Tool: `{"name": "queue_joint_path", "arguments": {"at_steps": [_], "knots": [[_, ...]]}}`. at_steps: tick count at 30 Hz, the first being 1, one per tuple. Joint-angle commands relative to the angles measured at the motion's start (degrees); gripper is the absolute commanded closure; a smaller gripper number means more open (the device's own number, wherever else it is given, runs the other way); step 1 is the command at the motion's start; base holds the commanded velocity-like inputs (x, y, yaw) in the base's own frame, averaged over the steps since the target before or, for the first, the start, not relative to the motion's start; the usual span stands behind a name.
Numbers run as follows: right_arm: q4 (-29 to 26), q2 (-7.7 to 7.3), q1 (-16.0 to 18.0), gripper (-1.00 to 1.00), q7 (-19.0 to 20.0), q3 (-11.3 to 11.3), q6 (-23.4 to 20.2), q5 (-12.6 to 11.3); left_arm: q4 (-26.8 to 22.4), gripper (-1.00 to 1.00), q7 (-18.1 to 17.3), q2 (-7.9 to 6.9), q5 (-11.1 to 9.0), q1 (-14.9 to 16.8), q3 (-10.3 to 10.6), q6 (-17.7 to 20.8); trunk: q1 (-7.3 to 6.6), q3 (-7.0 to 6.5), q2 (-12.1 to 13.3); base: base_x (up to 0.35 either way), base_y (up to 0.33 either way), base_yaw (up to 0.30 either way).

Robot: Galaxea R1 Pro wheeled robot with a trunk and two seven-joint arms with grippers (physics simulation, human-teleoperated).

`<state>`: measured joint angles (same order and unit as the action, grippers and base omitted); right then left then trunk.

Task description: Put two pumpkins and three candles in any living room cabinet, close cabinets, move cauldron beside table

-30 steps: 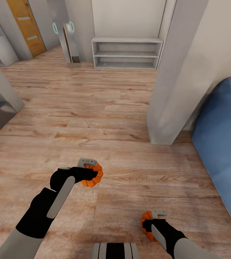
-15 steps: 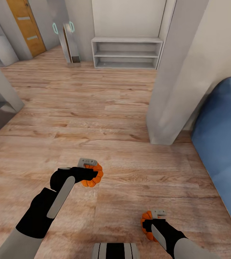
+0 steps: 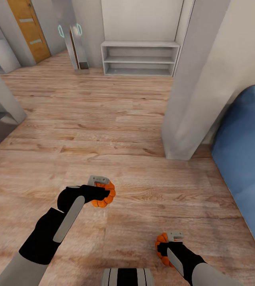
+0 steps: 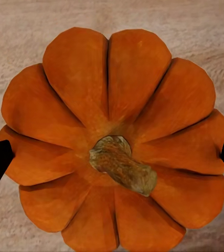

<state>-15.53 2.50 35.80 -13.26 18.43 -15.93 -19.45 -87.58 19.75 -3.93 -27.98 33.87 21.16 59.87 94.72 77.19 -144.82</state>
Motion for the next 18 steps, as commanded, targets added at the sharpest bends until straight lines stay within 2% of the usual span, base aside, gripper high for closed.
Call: {"name": "queue_joint_path", "arguments": {"at_steps": [1, 8, 18], "knots": [[1.1, -0.04, 0.0, 1.00, -0.3, 0.6, -0.2, -1.5, 0.0, 1.00, 0.6, -0.04, -0.5, 0.1, 0.1, 0.1, 0.01, 0.05, 0.0, 0.000, 0.000, 0.000], [1.1, -0.04, -0.1, 1.00, -0.3, 0.6, -0.2, -1.5, -0.1, 1.00, 0.6, -0.03, -0.5, 0.1, 0.2, 0.1, 0.01, 0.05, 0.0, 0.000, 0.000, 0.000], [1.1, -0.04, -0.1, 1.00, -0.2, 0.6, -0.2, -1.5, -0.1, 1.00, 0.6, -0.03, -0.5, 0.1, 0.2, 0.1, -0.24, -2.17, 0.1, 0.000, 0.000, 0.000]]}}
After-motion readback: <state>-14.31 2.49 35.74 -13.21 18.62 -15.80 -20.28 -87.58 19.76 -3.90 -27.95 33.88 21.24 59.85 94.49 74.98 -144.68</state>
